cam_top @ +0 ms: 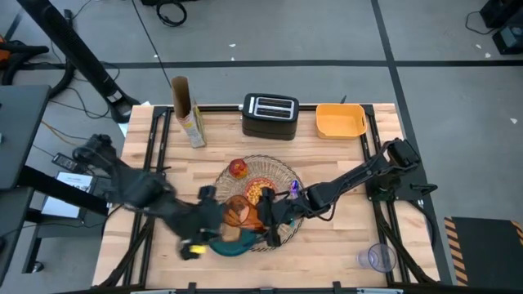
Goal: Arrange a breakfast setting
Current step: Put the orange glass on the brown placemat at the top right of the red patterned bowl
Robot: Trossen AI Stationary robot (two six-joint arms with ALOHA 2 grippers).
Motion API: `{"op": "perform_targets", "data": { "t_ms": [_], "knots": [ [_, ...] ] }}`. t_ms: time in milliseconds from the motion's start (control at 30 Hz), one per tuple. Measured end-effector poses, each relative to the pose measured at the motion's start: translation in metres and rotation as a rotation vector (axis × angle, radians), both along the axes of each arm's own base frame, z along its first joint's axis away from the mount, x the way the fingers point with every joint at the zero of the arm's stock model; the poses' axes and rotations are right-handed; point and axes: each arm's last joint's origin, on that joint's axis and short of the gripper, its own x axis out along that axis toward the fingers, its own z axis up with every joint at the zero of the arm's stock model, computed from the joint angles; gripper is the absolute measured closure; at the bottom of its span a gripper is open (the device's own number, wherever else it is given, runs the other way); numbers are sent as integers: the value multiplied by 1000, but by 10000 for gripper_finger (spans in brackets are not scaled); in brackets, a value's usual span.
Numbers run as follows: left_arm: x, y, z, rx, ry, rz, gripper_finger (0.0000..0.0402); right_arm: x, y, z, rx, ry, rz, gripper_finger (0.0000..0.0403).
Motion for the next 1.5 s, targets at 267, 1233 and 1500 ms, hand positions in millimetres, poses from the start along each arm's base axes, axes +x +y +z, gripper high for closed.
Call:
{"op": "perform_targets", "data": {
  "t_ms": [267,1233,1500],
  "knots": [
    [-56,-30,27,-26,-187,-60,224,-8,12,-6,-28,-26,-45,85],
    [-30,-28,-46,174,-311,276,224,-118,-140,-93,-56,-209,-460,85],
    [-16,-13,-46,207,-301,322,224,-117,-172,-110,-77,-268,-420,85]
  ]
}}
